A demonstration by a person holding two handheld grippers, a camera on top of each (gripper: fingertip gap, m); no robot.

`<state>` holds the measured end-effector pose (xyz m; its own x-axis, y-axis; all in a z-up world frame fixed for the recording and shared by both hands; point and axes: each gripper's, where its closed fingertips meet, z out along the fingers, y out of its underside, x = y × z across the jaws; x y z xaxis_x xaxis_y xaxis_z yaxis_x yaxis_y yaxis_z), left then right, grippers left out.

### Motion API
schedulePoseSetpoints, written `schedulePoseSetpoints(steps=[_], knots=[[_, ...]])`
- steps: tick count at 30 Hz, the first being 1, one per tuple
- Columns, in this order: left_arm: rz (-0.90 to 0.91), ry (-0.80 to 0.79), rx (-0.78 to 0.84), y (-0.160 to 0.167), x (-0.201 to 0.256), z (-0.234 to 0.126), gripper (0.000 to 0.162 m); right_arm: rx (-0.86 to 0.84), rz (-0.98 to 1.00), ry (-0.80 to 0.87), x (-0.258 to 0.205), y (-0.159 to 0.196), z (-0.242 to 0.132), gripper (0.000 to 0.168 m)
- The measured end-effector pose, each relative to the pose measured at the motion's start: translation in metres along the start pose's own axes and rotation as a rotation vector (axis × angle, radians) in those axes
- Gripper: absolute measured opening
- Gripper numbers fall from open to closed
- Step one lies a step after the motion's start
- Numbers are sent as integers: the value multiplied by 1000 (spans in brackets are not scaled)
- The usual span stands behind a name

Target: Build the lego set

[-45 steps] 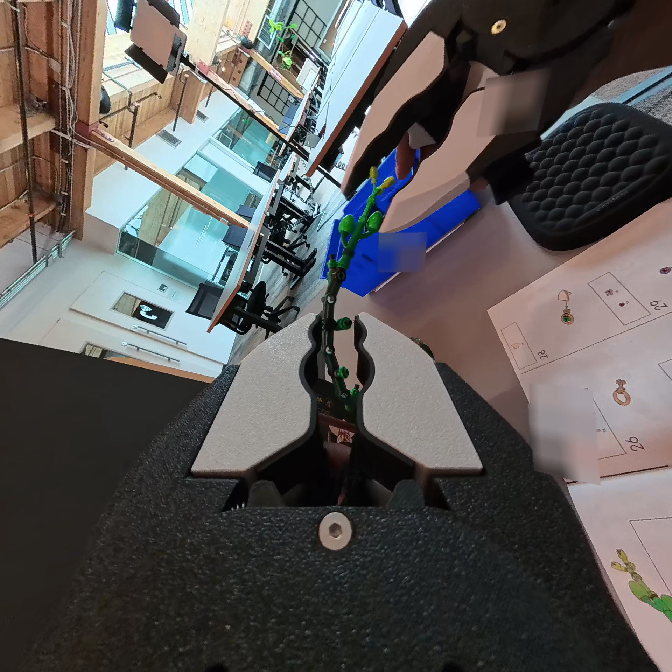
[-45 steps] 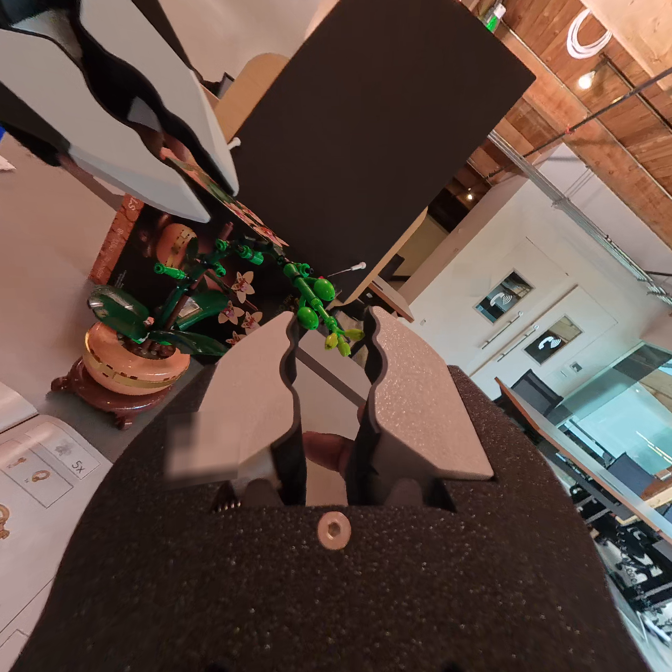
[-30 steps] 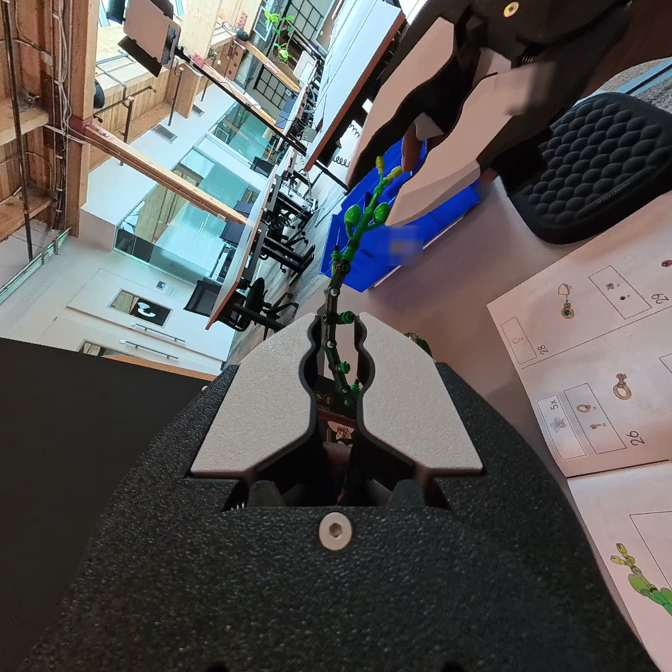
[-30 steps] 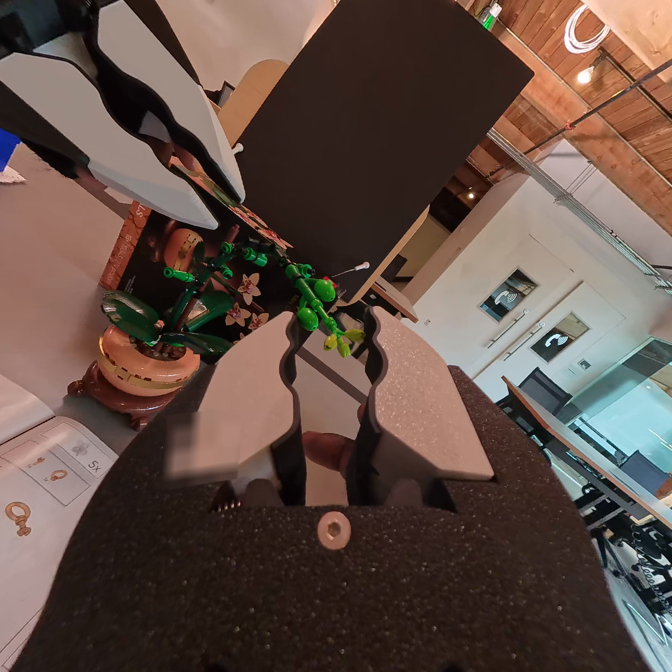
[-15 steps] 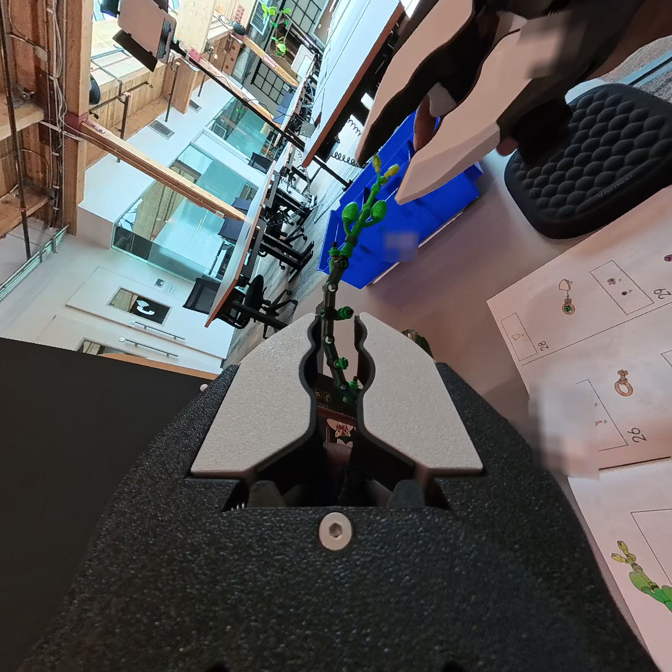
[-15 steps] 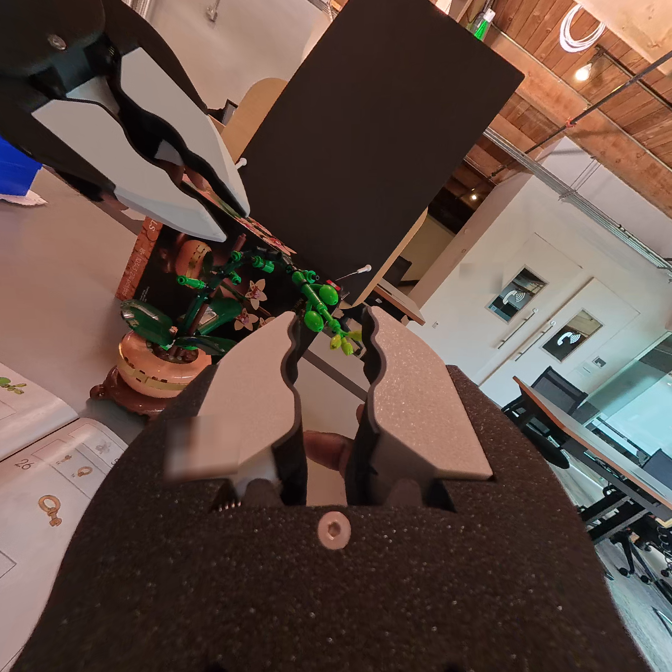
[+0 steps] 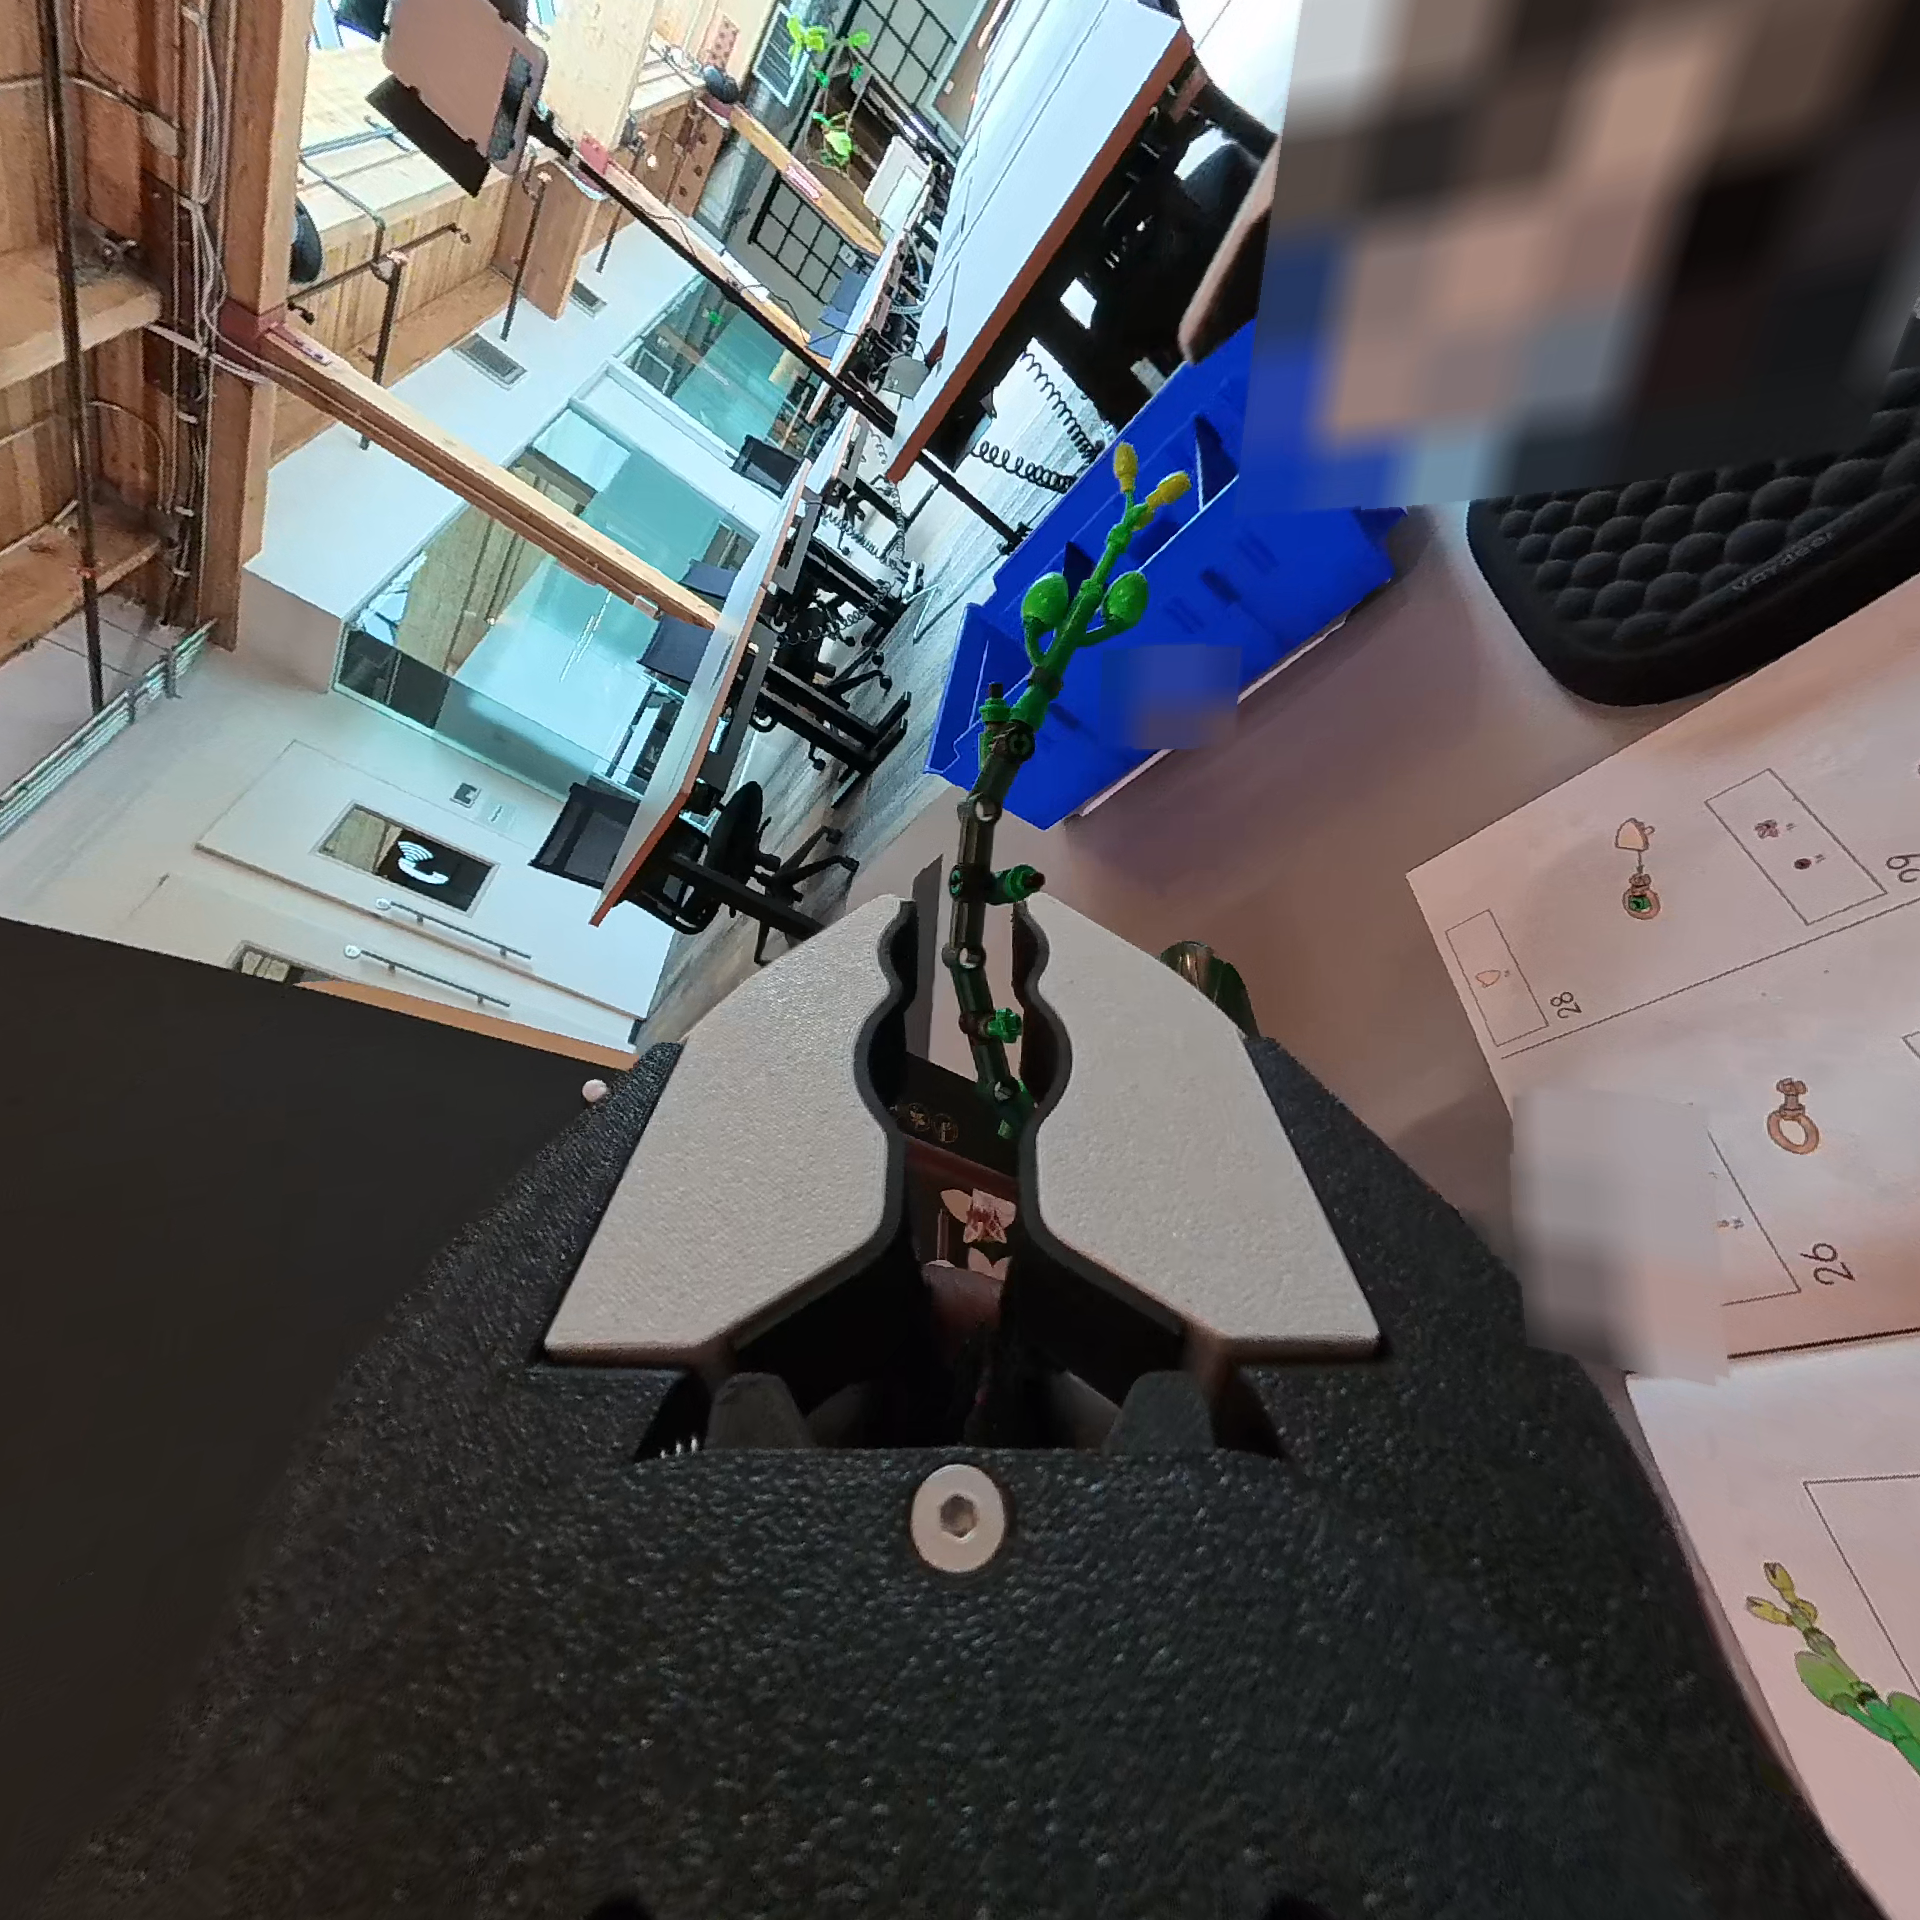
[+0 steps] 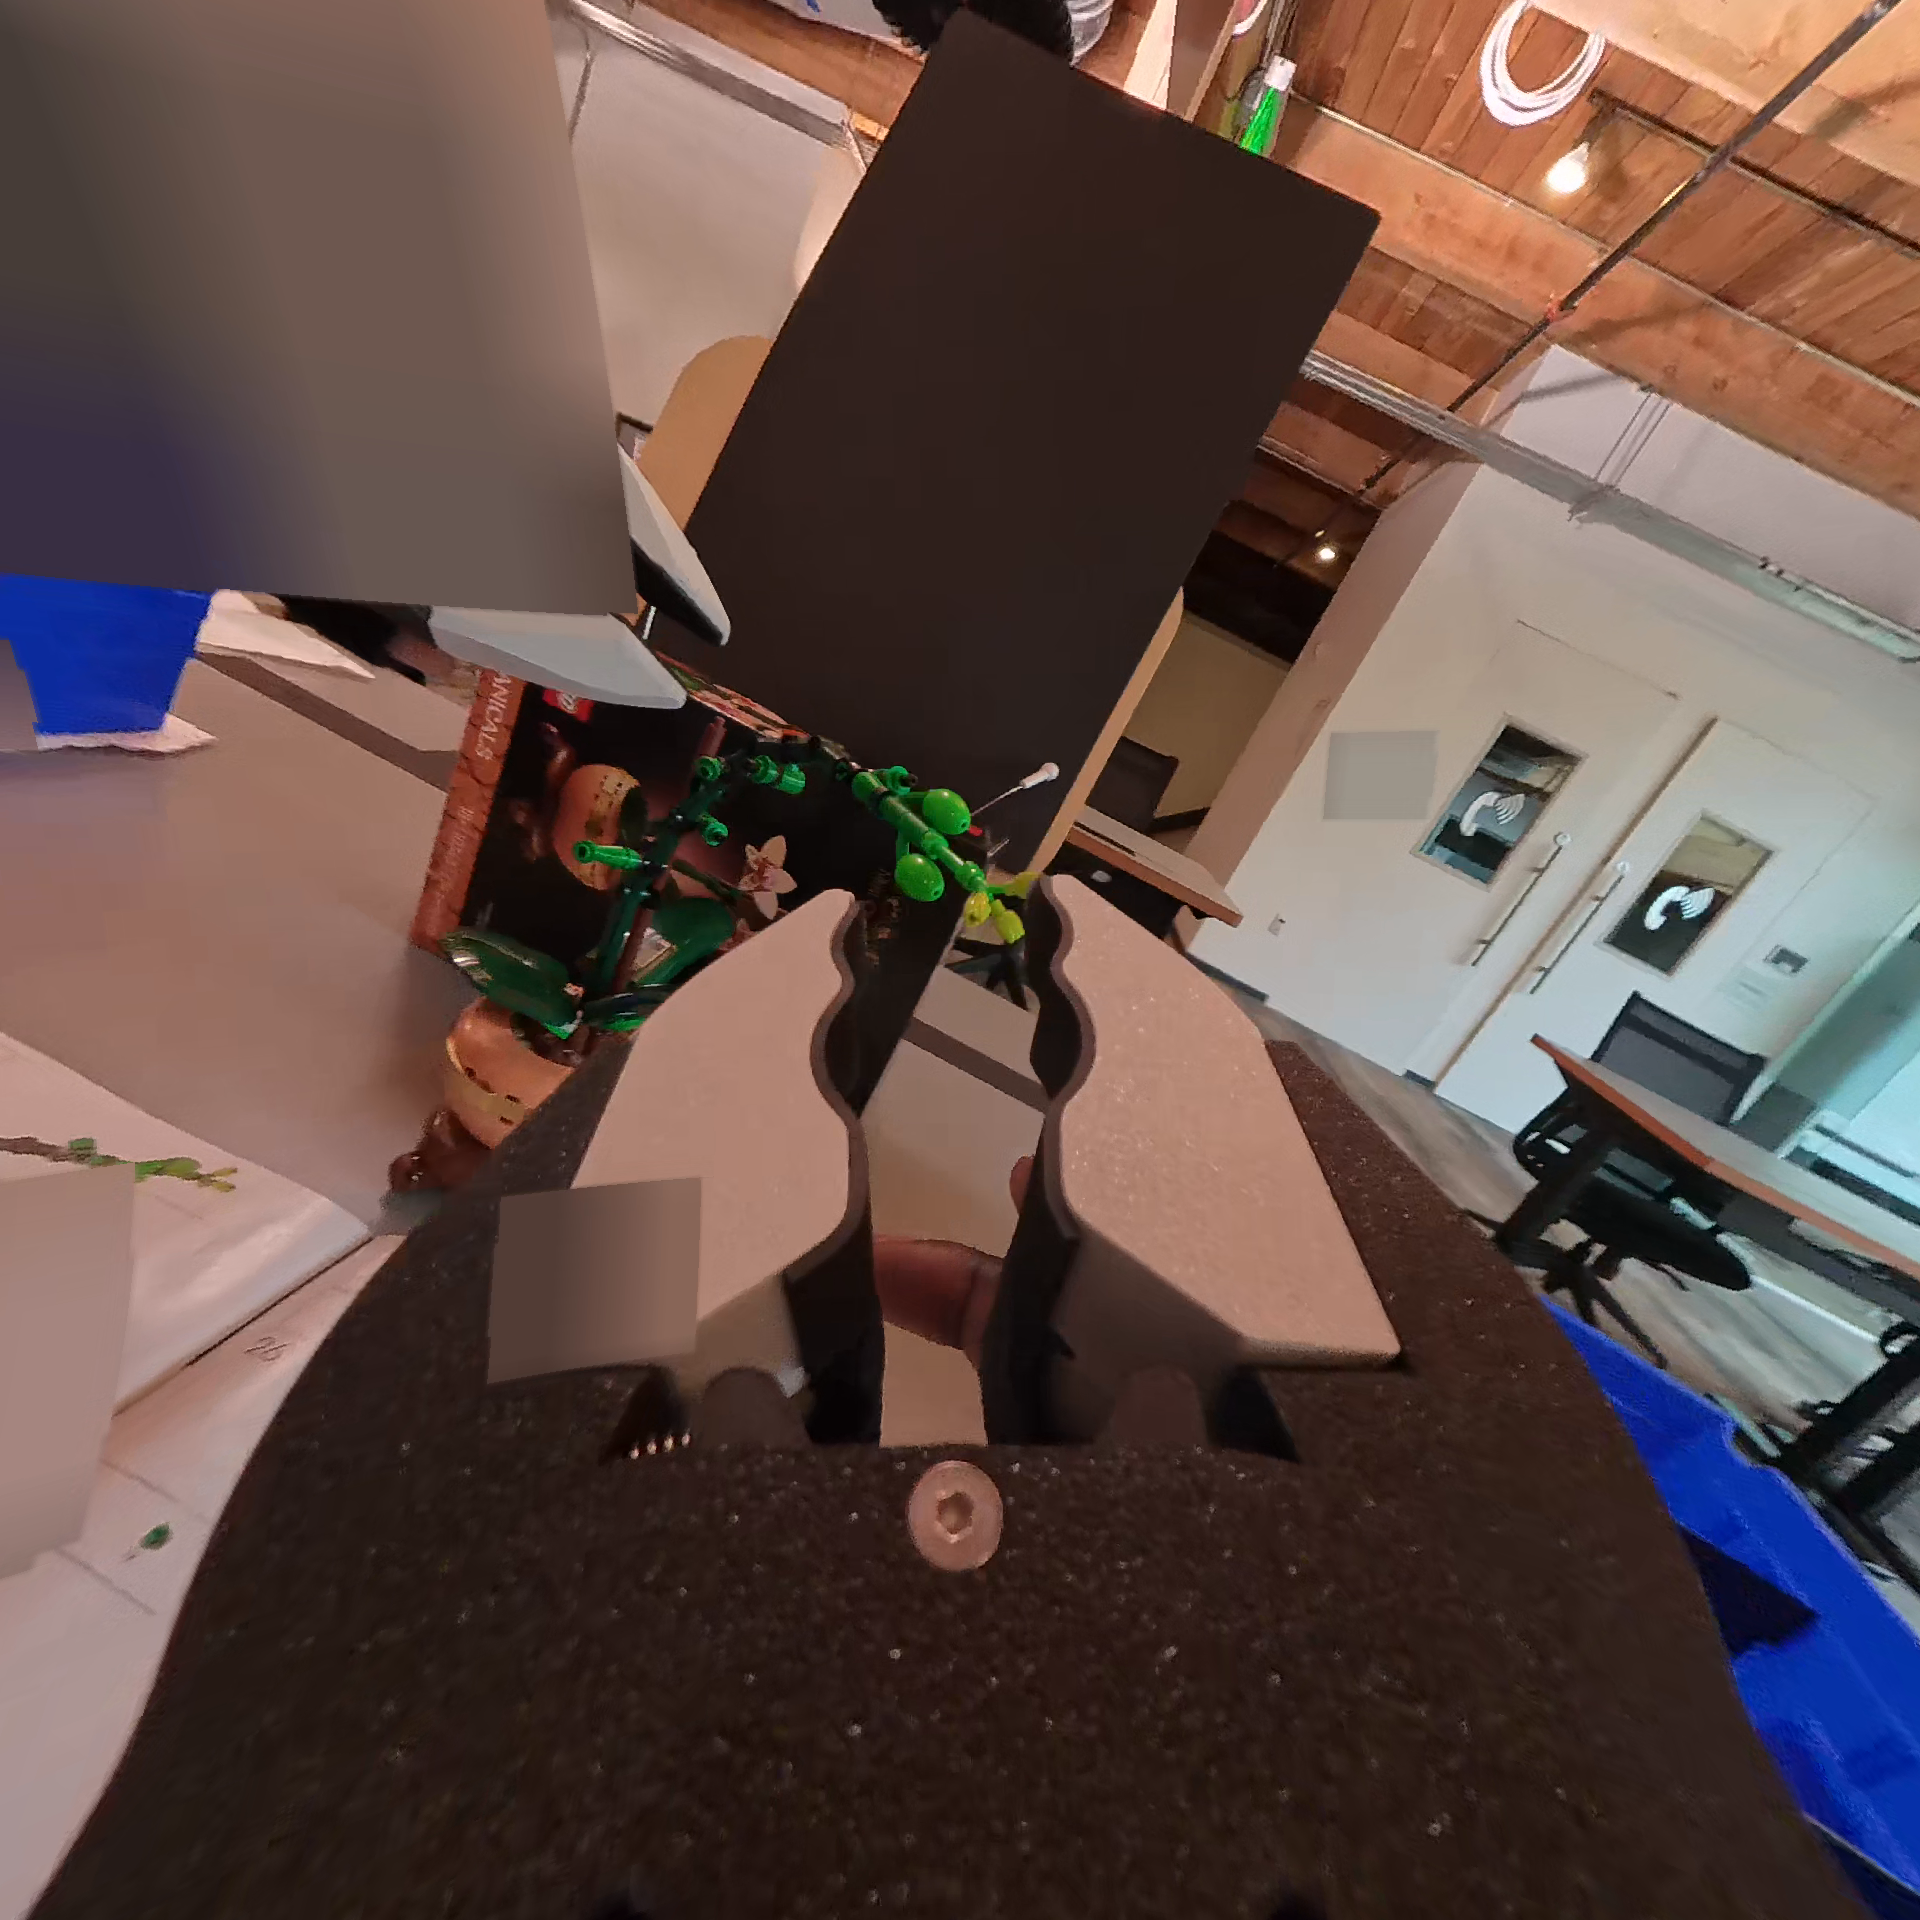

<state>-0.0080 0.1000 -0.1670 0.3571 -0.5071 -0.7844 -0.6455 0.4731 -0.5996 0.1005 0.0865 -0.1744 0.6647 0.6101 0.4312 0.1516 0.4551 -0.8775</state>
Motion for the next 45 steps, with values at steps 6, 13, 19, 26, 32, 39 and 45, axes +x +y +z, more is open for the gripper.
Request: schedulePoseSetpoints(steps=[6,13,19,26,32,39,45], knots=[[26,-25,10,-5,6,14,17,0,61,-459,0,-41,14,8],[59,-96,-16,-12,-2,16,22,-173,-196,-1032,21,-21,80,9],[-111,-44,-7,-23,-2,15,26,68,-514,-1157,3,24,89,16],[-25,-92,-175,-3,-4,37,23,310,-514,-1214,-13,15,83,19],[-11,-74,-207,1,0,42,18,447,-535,-1253,-21,2,76,14],[-12,-59,-218,4,4,45,9,465,-581,-1285,-28,5,72,8],[0,-59,-219,4,6,45,9,365,-561,-1382,-28,7,70,7]])
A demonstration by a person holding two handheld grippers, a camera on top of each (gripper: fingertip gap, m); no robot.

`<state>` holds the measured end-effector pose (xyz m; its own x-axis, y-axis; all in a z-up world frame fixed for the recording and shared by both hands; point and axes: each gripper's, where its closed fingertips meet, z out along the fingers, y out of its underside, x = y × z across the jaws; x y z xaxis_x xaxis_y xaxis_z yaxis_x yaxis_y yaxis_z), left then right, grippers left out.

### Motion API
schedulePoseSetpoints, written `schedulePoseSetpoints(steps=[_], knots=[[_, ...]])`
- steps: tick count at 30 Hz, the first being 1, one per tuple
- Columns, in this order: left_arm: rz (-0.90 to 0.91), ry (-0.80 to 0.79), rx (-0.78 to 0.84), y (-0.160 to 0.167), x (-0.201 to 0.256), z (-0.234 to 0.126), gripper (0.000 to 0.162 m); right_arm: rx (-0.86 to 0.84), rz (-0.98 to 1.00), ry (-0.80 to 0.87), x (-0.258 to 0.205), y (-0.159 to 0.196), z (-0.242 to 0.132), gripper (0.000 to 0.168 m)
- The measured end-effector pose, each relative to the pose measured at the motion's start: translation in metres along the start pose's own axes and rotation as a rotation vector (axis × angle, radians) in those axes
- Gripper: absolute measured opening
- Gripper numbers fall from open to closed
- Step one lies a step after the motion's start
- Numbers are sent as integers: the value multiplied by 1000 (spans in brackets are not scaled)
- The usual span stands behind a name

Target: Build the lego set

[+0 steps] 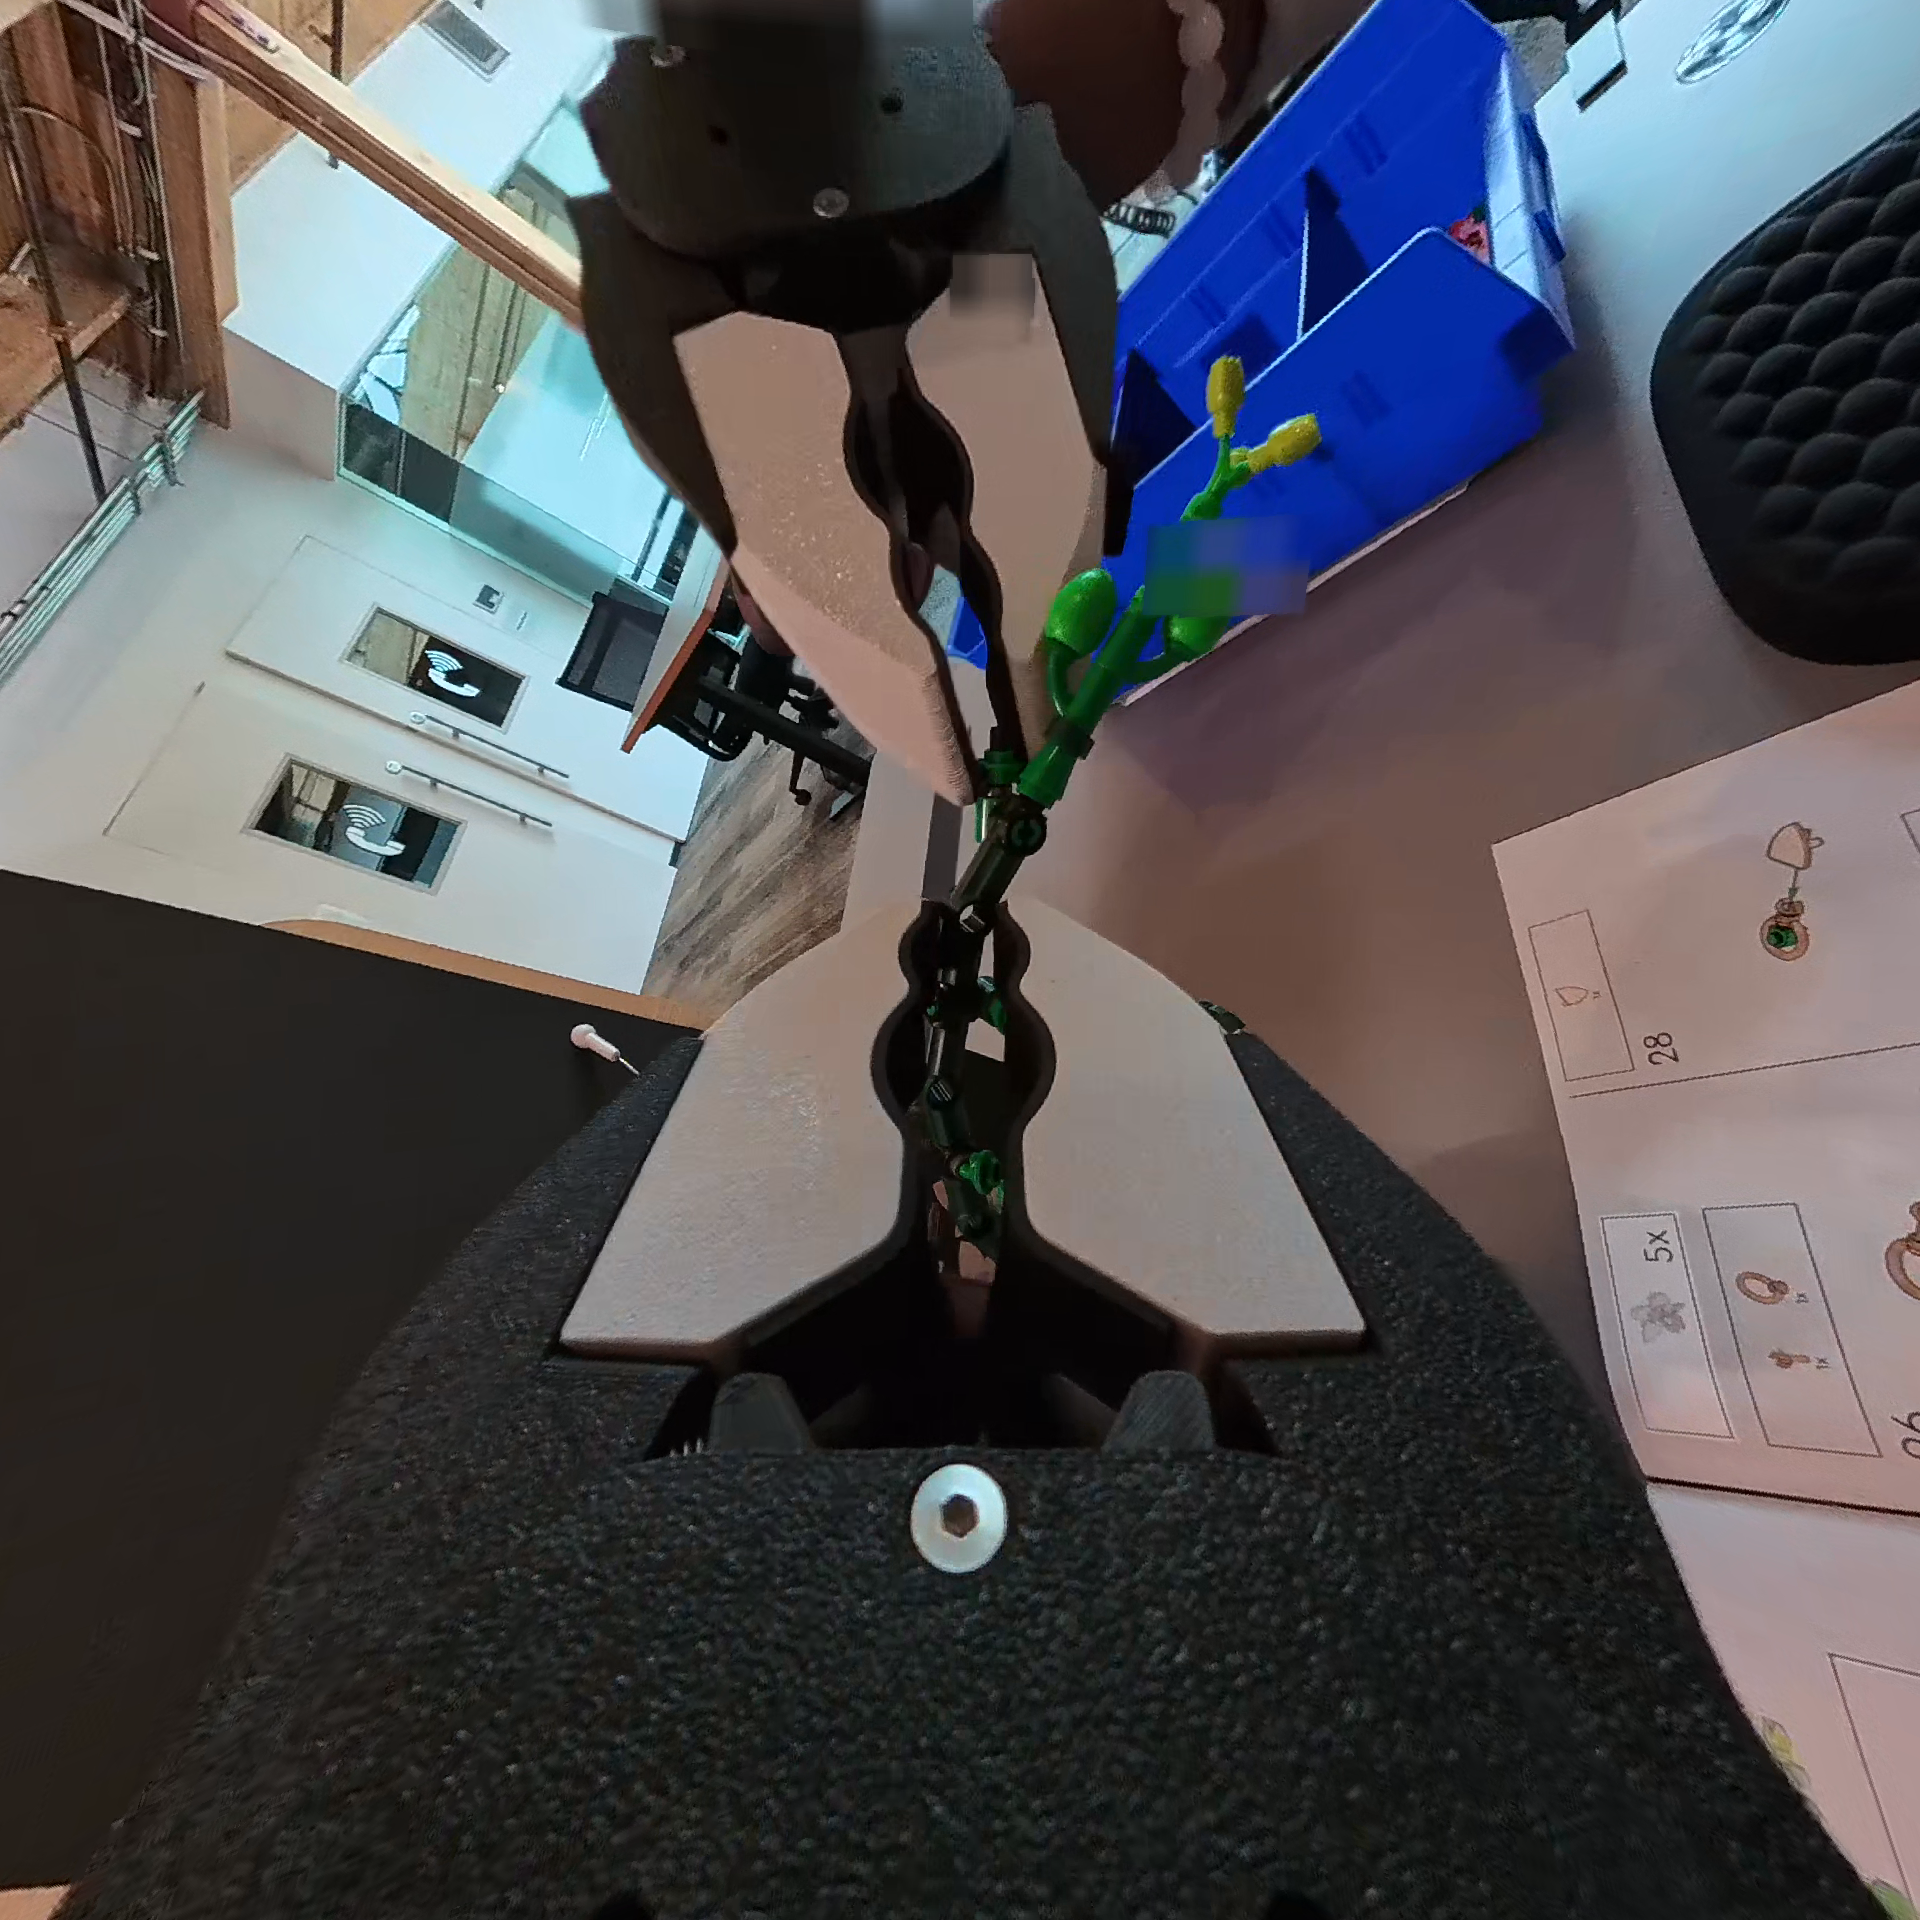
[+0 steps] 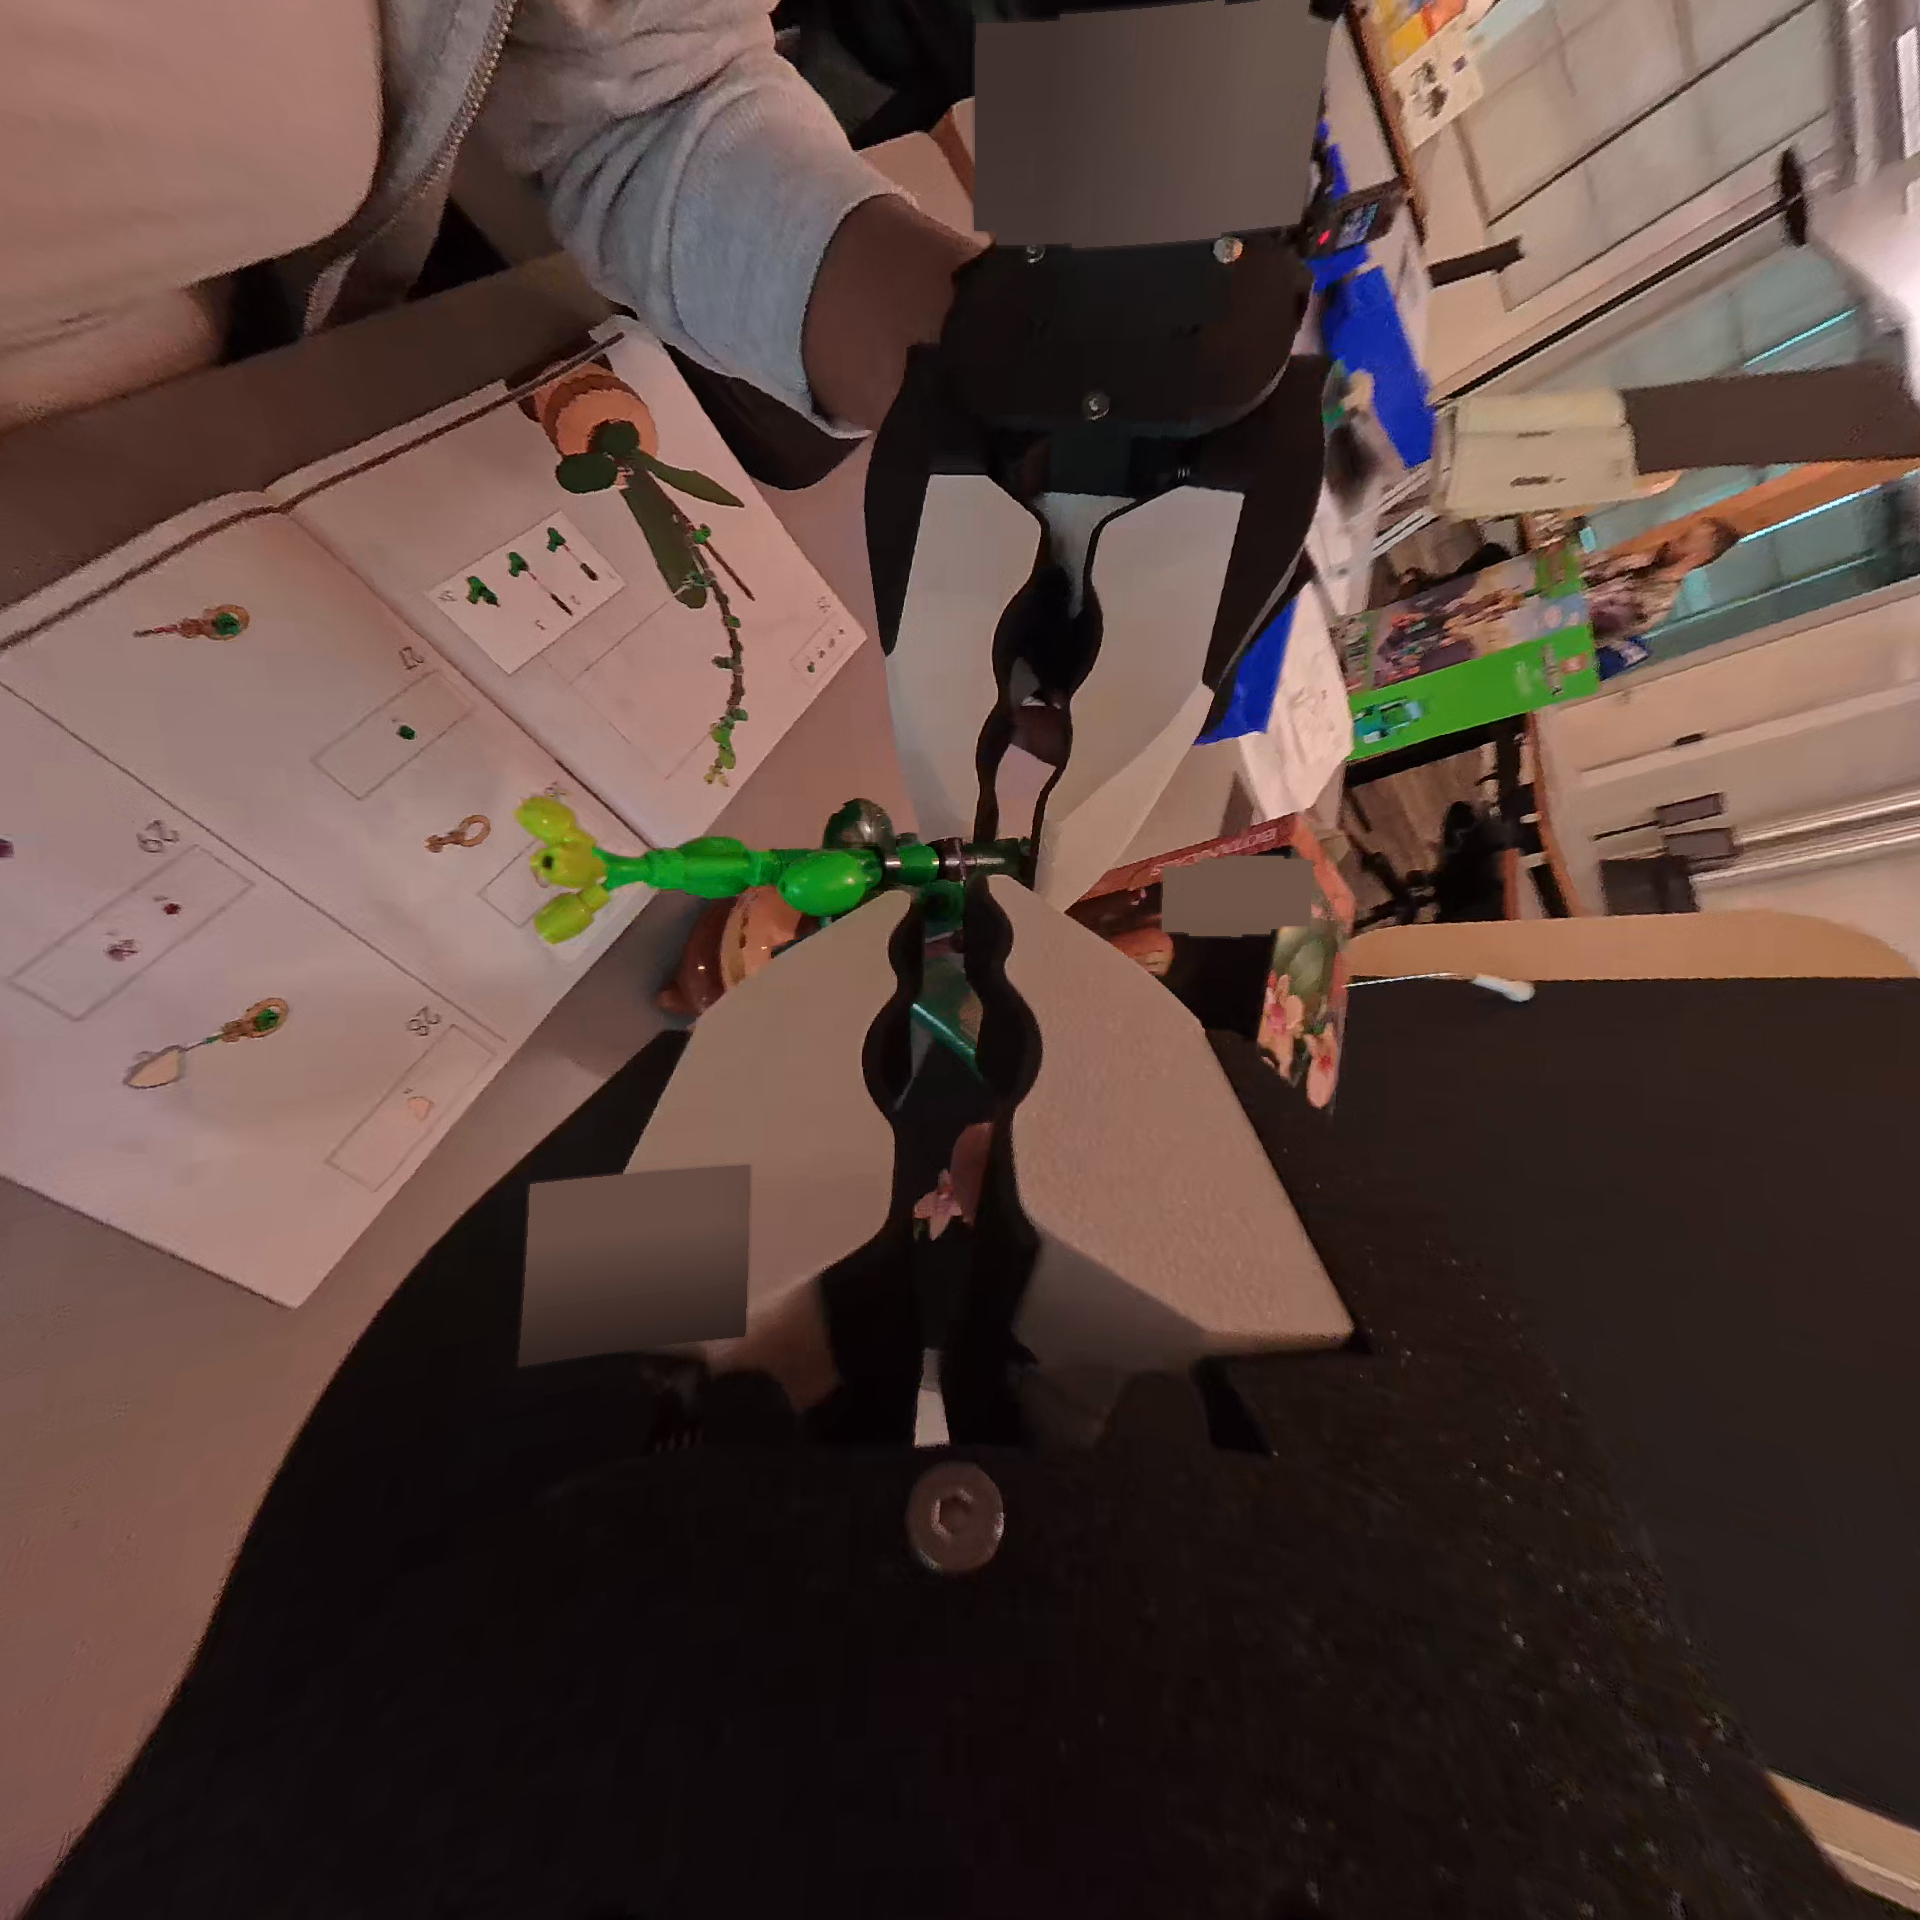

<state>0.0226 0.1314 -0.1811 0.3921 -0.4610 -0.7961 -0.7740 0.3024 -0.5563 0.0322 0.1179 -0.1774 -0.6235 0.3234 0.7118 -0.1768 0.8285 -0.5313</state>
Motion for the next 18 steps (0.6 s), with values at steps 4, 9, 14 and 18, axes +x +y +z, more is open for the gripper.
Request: schedulePoseSetpoints(steps=[4,9,14,18], knots=[[-5,-8,5,0,-1,0,9,-17,85,-96,2,0,0,7],[-12,-14,13,0,-2,0,9,-38,211,-252,2,0,0,7],[-10,-20,17,0,-3,0,9,-45,346,-389,3,0,-1,7],[-18,-25,21,1,-5,-1,9,-50,375,-418,4,0,0,7]])
